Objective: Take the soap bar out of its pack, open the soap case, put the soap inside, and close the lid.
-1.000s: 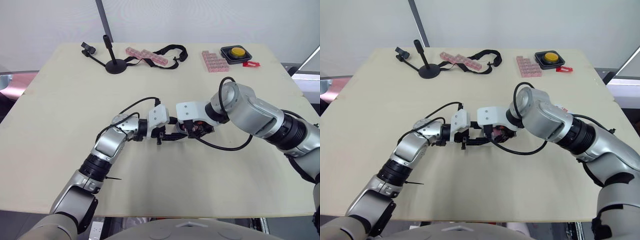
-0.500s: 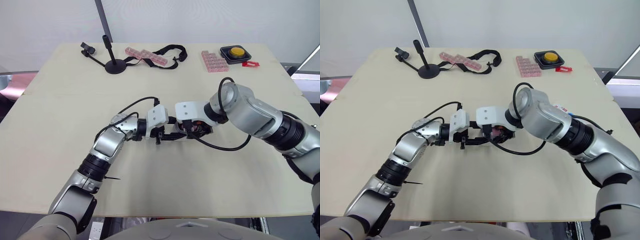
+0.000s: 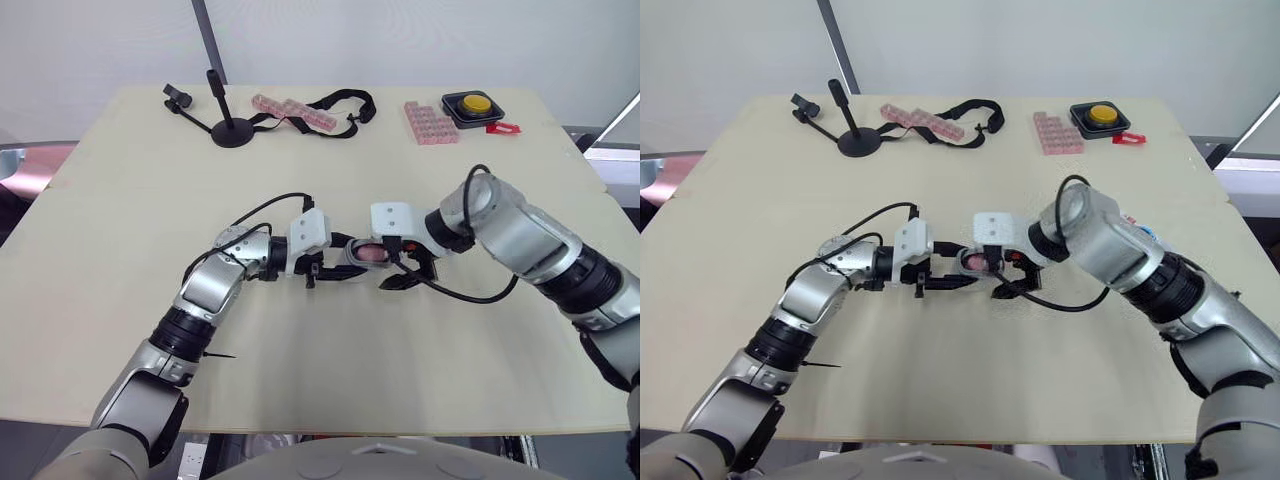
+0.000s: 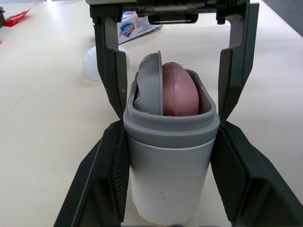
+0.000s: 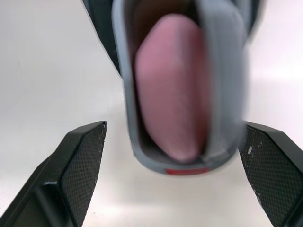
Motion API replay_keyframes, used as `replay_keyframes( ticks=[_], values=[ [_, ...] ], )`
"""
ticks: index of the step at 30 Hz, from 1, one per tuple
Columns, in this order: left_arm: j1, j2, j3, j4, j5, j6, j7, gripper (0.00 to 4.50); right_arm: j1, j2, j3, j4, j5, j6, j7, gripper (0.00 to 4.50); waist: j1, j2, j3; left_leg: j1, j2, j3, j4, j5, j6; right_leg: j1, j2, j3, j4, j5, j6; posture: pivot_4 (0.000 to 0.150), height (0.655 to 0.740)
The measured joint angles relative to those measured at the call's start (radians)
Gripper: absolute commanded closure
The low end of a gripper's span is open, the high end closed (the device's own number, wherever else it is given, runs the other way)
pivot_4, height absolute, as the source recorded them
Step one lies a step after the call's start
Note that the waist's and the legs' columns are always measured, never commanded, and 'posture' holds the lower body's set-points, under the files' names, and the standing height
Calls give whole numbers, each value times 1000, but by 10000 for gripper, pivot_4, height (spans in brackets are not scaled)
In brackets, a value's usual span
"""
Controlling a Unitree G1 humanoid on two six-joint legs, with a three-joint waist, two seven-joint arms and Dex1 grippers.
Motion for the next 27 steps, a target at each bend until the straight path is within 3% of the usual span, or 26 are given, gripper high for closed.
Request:
replay_keyframes(
  ticks=[8, 19, 27],
  values=[
    [58, 16, 66, -2, -52, -27, -41, 25928, 216, 5, -239, 61, 113, -204, -13, 239, 5, 0, 0, -3, 0, 0, 2, 0, 0, 0, -1, -2, -1, 0, 0, 1500, 7400],
    [245, 18, 154, -71, -153, -99, -58, 25928, 595, 139, -624, 129, 366, -497, -17, 239, 4, 0, 0, -6, 0, -1, 2, 0, 1, 0, -3, -5, -4, 0, 0, 1500, 7400],
    [279, 23, 161, -89, -156, -104, -43, 25928, 762, 155, -760, 219, 385, -701, -3, 239, -7, 0, 0, -5, 0, -1, 1, 1, 2, 0, -7, -5, -6, 0, 0, 1500, 7400]
  ],
)
